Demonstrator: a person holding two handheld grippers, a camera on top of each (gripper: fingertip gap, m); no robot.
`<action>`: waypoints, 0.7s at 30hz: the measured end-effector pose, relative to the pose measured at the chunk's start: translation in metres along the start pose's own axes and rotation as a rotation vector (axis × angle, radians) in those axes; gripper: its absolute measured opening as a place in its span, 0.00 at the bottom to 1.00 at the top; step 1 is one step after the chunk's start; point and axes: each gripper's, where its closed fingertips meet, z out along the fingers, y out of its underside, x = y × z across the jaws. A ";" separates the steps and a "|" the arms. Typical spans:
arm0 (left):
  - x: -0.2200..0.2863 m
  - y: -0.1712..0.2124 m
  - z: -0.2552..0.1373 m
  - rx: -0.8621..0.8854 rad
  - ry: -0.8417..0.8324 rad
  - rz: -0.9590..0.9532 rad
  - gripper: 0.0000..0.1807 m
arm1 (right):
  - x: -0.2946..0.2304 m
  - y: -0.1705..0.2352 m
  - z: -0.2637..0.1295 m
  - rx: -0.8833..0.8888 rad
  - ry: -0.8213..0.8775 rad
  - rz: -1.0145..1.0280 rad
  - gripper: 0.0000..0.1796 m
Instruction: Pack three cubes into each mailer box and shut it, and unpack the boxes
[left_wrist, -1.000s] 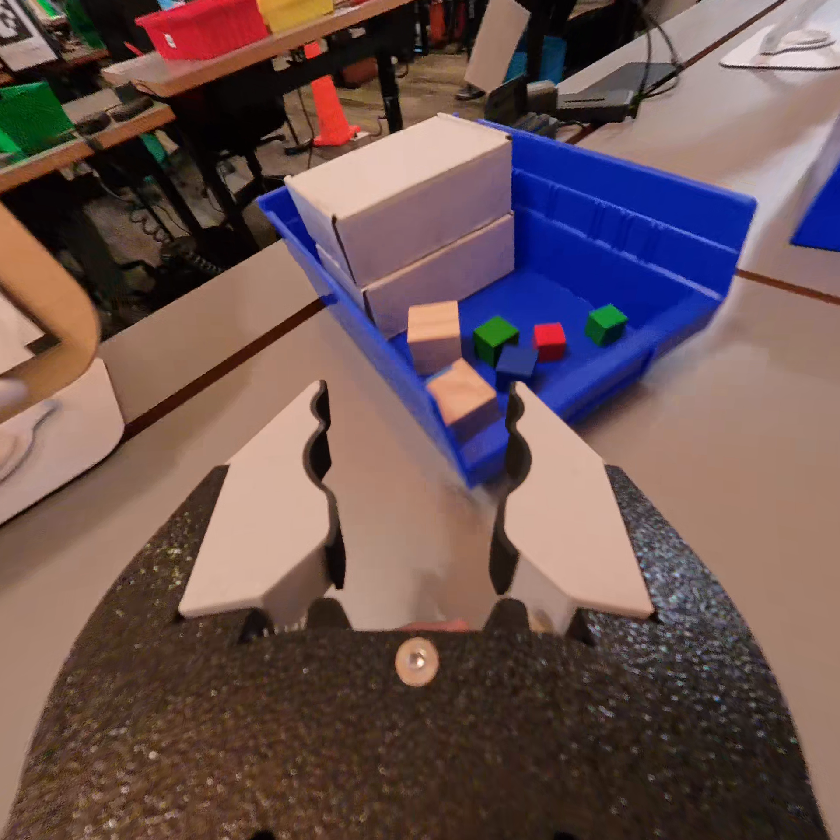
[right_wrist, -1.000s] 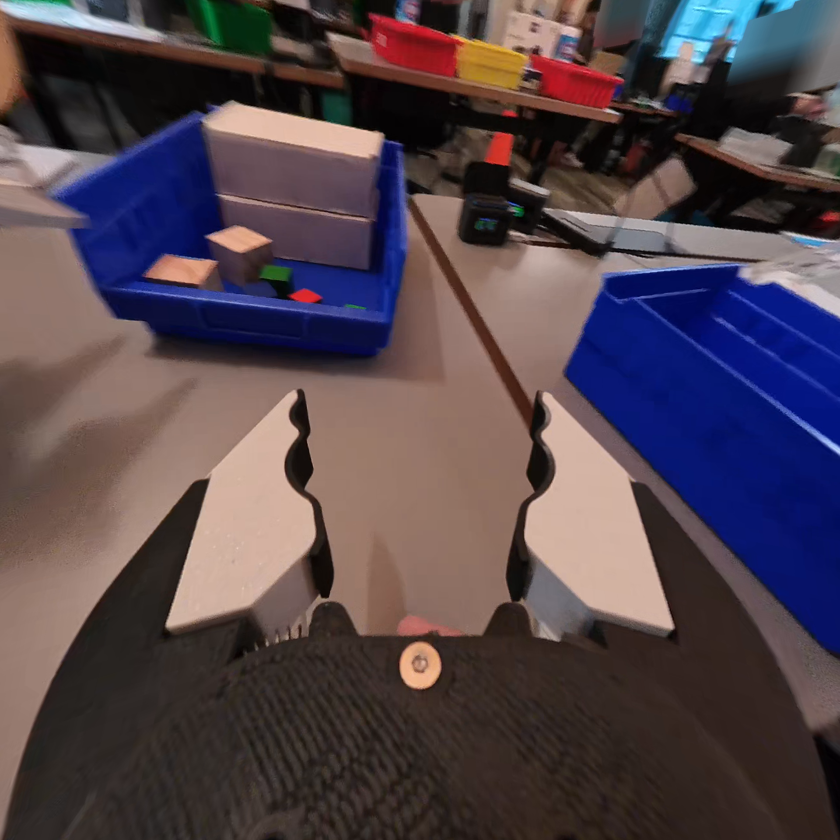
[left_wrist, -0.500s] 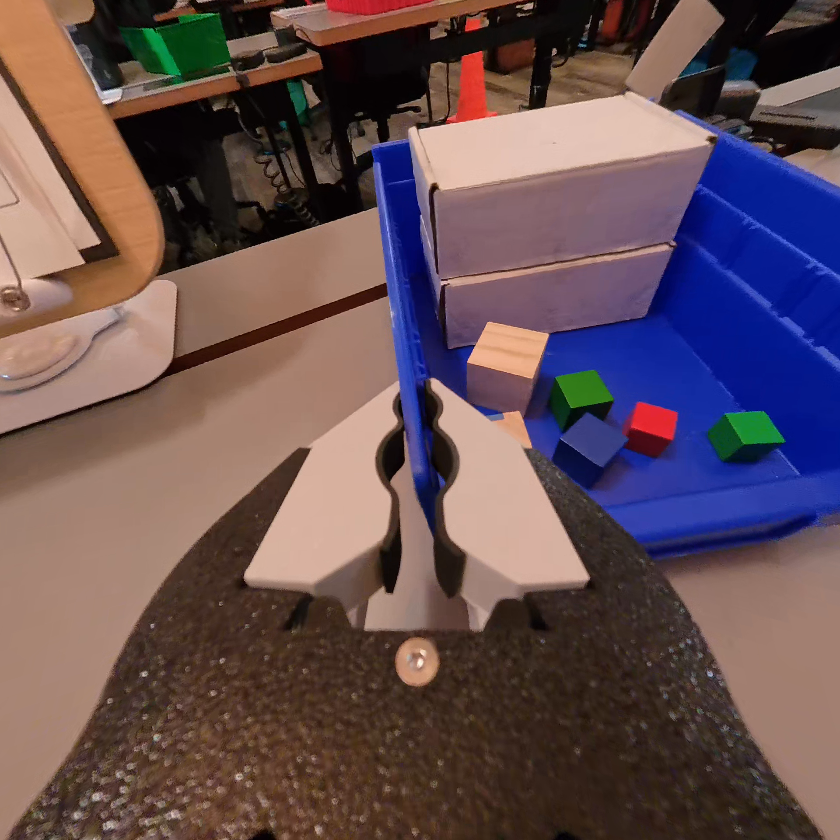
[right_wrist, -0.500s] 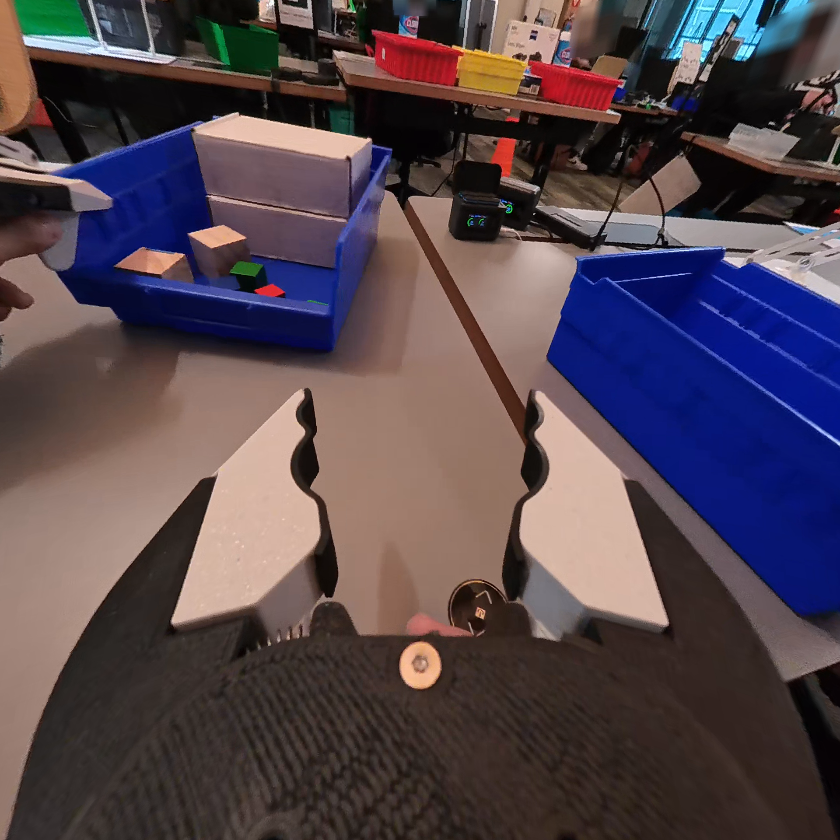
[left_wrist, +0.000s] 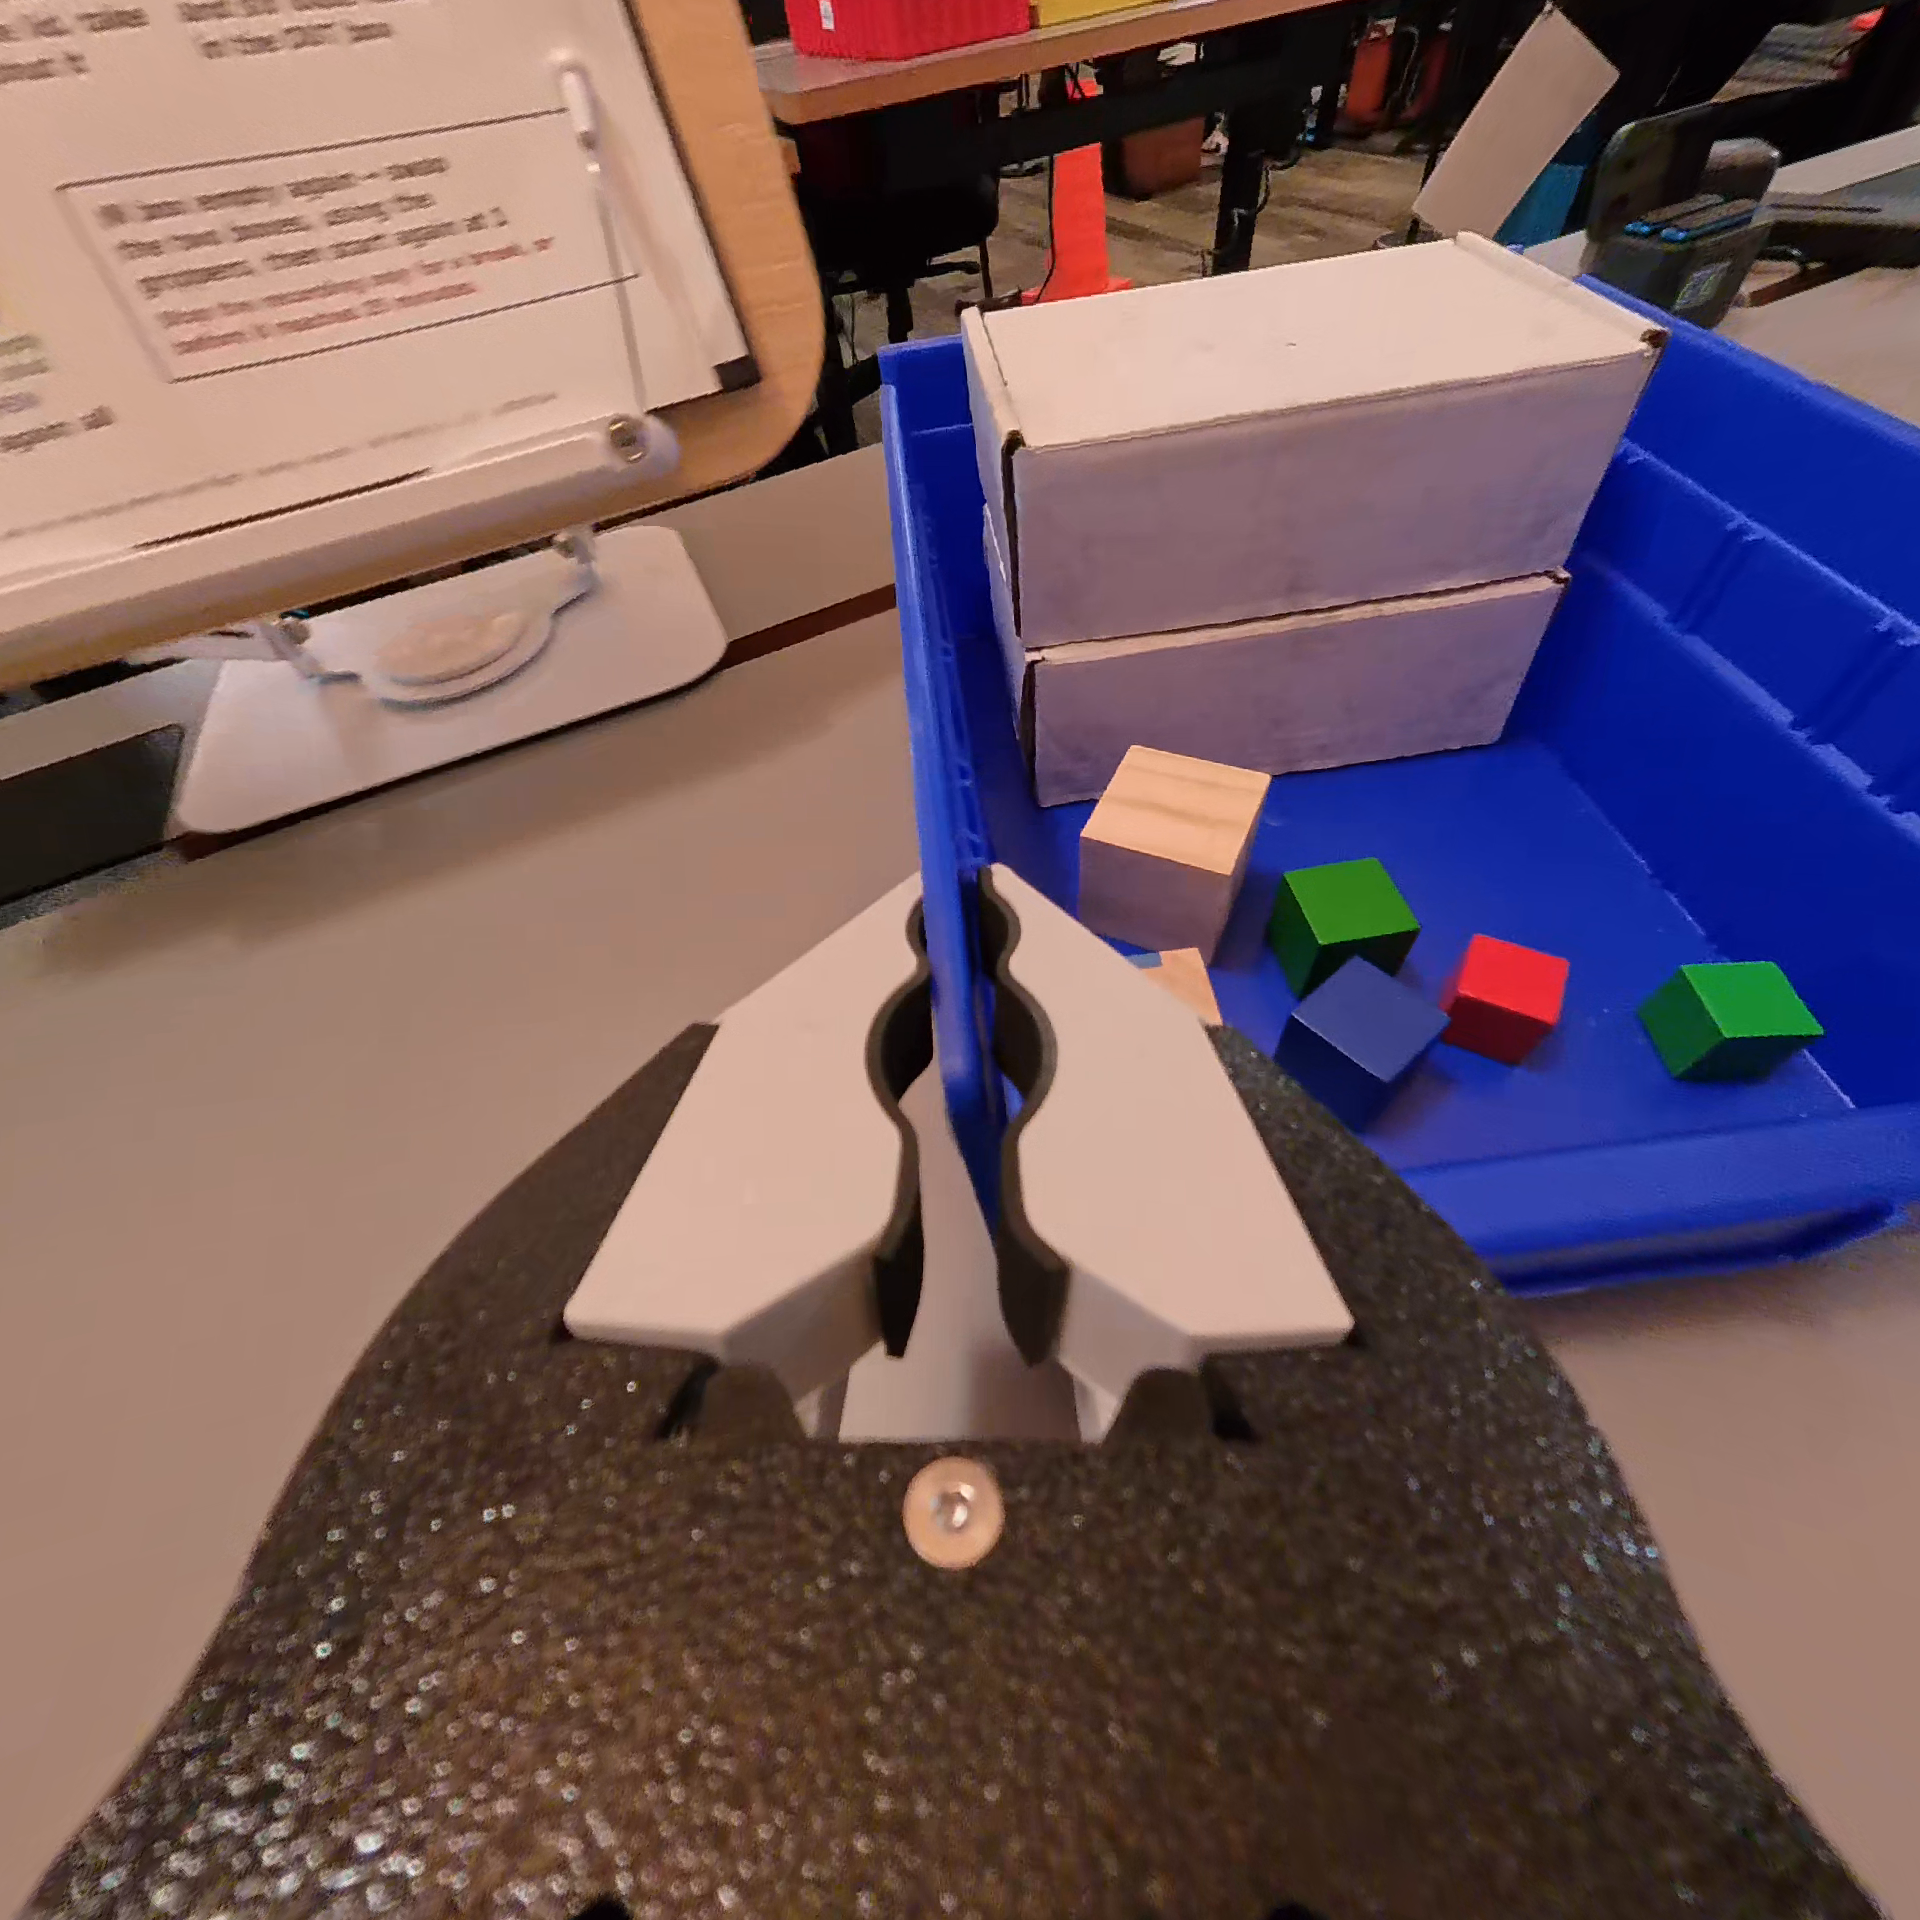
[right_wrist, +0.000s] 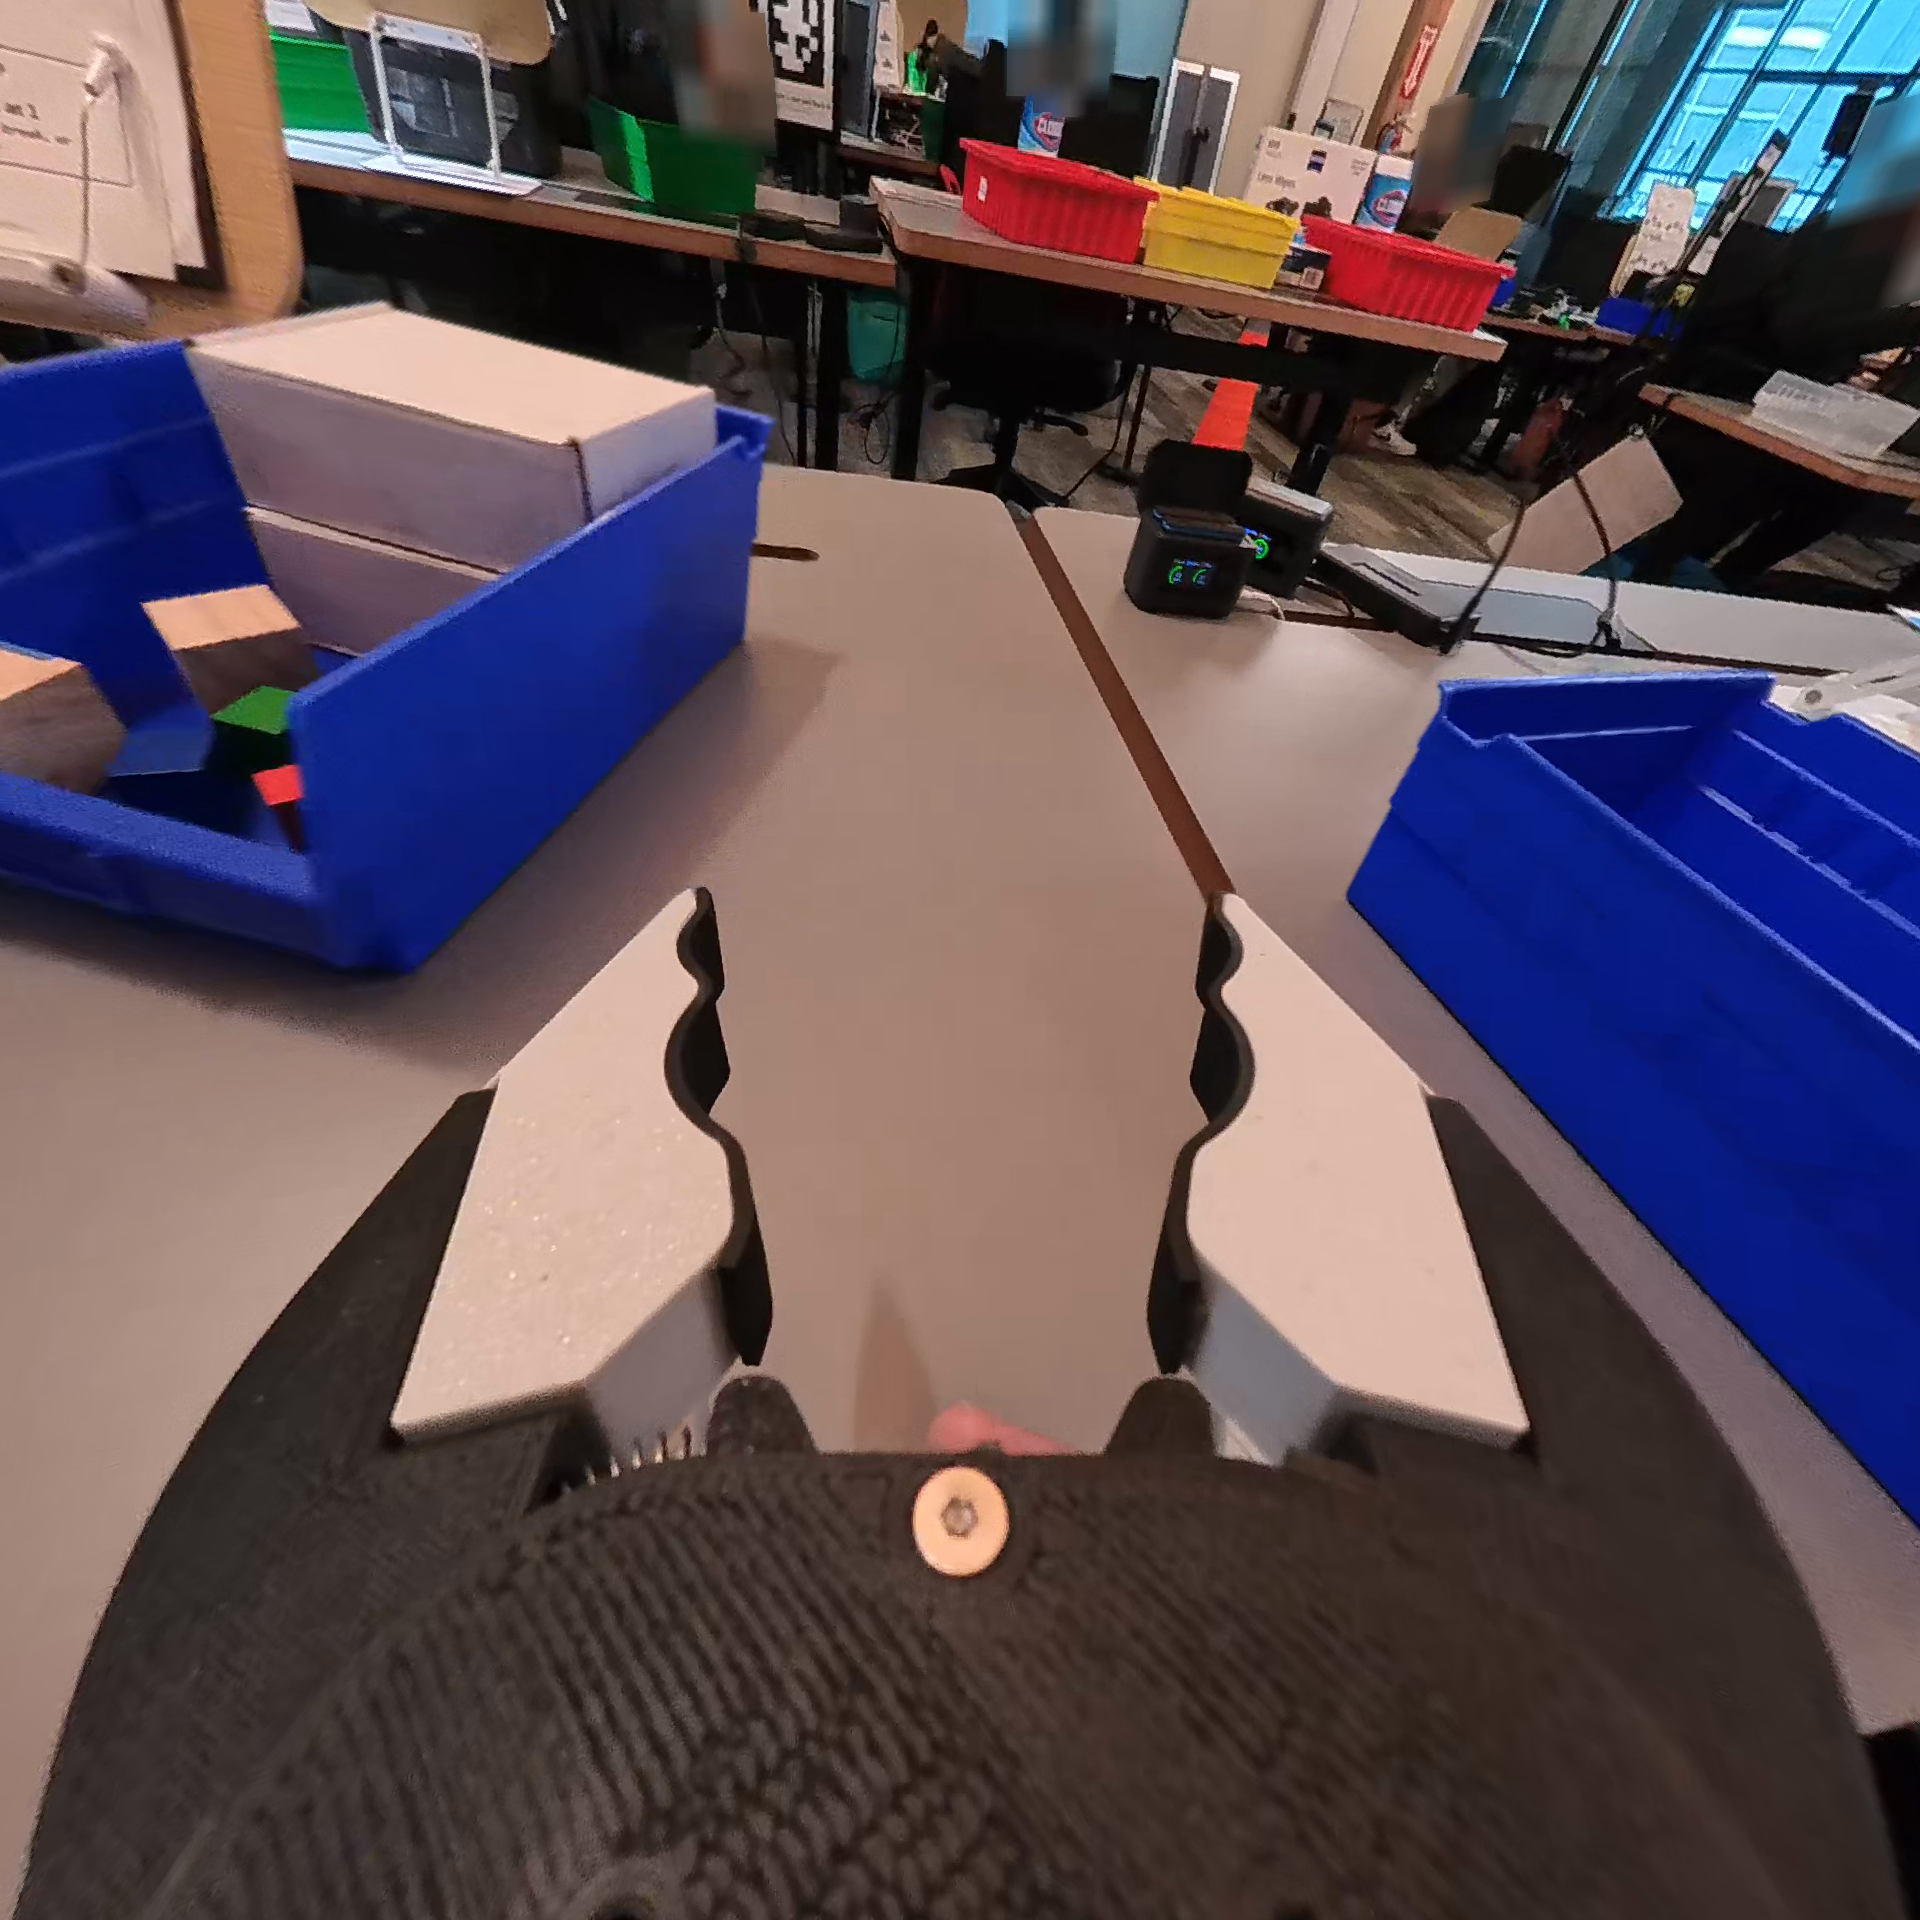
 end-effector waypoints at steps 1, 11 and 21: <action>-0.007 0.003 -0.007 -0.001 -0.003 -0.001 0.00 | -0.003 -0.001 0.001 0.002 -0.005 -0.005 0.51; -0.071 0.036 -0.081 -0.002 -0.022 -0.015 0.00 | -0.045 -0.012 0.006 0.018 -0.093 -0.032 0.52; -0.121 0.063 -0.143 -0.004 -0.043 -0.017 0.00 | -0.115 -0.021 0.012 0.036 -0.246 -0.039 0.53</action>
